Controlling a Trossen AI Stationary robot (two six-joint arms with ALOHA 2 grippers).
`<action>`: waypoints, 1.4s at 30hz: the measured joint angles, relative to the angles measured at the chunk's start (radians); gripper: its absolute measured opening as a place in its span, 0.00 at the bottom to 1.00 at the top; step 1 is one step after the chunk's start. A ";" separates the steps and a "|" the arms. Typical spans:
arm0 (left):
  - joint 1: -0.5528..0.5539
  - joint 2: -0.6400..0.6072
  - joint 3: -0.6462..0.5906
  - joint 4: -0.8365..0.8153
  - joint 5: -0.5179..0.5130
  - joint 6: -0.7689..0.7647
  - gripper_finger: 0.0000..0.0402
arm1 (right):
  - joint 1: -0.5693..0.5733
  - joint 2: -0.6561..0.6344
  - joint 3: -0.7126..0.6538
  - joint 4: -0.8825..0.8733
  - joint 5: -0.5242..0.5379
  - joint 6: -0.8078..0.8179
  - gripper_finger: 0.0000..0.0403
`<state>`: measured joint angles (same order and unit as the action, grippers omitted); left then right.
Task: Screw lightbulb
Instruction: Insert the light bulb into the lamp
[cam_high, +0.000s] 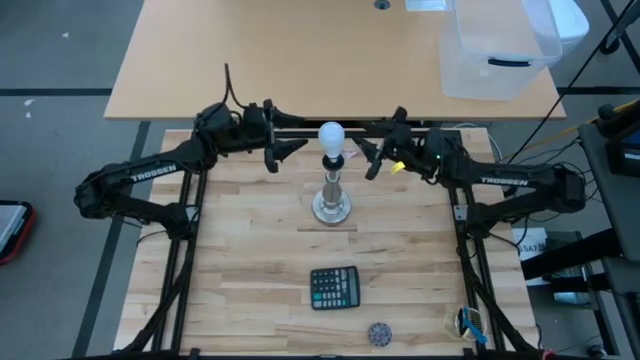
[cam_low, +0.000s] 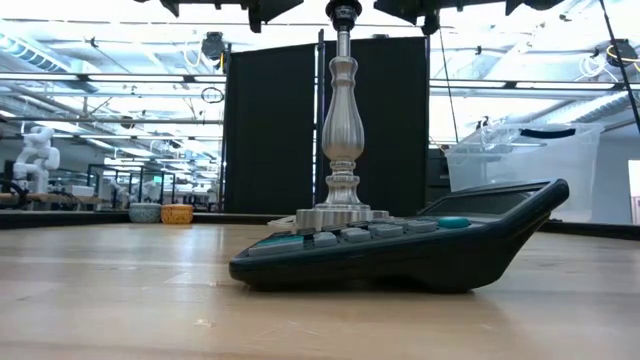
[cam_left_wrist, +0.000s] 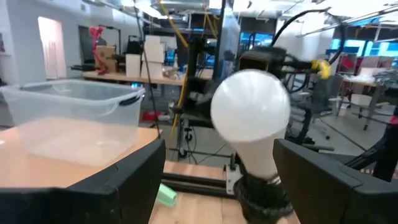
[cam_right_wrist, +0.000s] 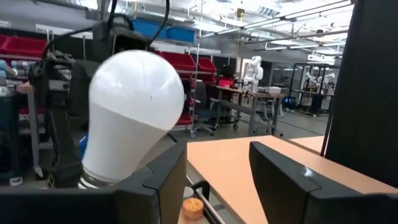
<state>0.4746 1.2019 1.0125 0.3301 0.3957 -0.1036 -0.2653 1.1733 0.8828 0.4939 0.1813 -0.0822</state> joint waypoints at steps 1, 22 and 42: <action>-0.002 0.002 0.001 0.005 0.009 0.000 0.75 | -0.003 0.006 0.007 0.003 -0.002 0.005 0.40; -0.027 0.062 0.033 0.021 0.014 0.000 0.75 | -0.003 0.053 0.063 -0.005 -0.032 0.018 0.21; -0.032 0.069 0.035 0.078 0.014 -0.011 0.75 | -0.003 0.053 0.063 0.006 -0.074 0.015 0.20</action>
<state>0.4431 1.2705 1.0473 0.4076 0.4095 -0.1146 -0.2682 1.2260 0.9455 0.4998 0.1068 -0.0668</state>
